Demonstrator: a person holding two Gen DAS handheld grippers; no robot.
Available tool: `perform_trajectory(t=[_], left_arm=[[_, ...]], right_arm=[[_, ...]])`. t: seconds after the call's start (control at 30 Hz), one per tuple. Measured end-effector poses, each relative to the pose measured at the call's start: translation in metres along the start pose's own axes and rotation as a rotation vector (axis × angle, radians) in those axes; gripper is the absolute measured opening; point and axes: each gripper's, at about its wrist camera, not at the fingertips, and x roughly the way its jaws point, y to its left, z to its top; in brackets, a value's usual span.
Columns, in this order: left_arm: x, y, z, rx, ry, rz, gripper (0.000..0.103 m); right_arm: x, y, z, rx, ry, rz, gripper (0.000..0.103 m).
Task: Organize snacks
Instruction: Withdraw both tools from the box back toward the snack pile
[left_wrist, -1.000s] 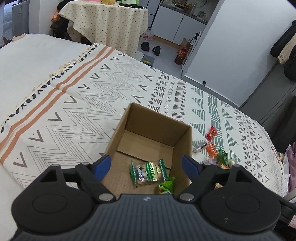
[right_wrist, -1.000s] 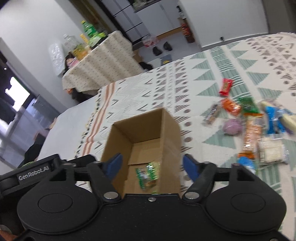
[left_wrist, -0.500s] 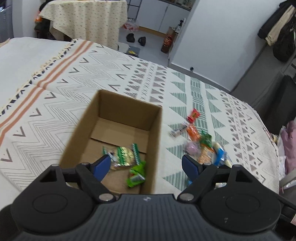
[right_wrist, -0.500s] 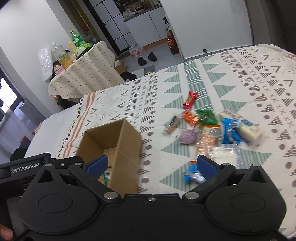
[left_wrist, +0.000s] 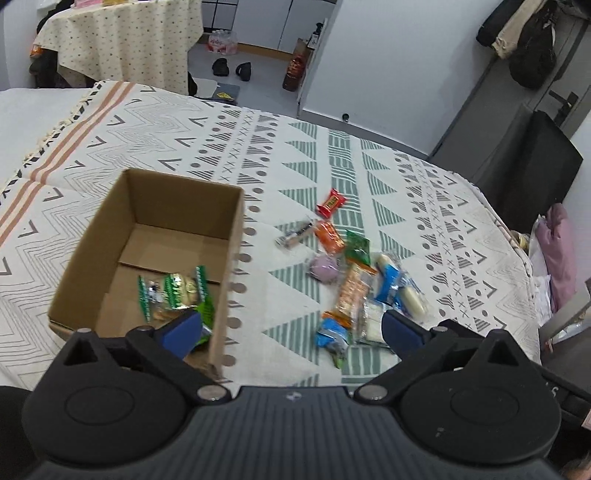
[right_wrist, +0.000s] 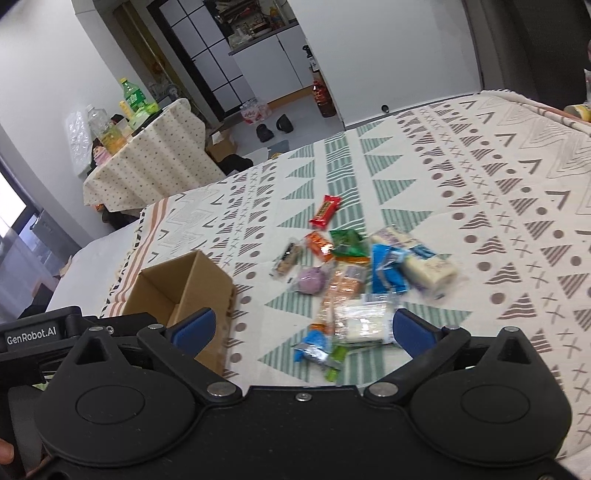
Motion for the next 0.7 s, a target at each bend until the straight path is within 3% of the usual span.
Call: perform_trajectory(t=[0.33,0.7], left_arm=[[0.009,-0.033,-0.011,0.041,0.021,-0.003,0.103],[0.029,-0.051,-0.019,0.055,-0.009,0.019,0.100]], right_arm=[[-0.016,-0.030,0.006,0.004,-0.009,-0.008,0.103],[-0.006,-0.069,0.002,0.139,0.018,0.036,0.103]])
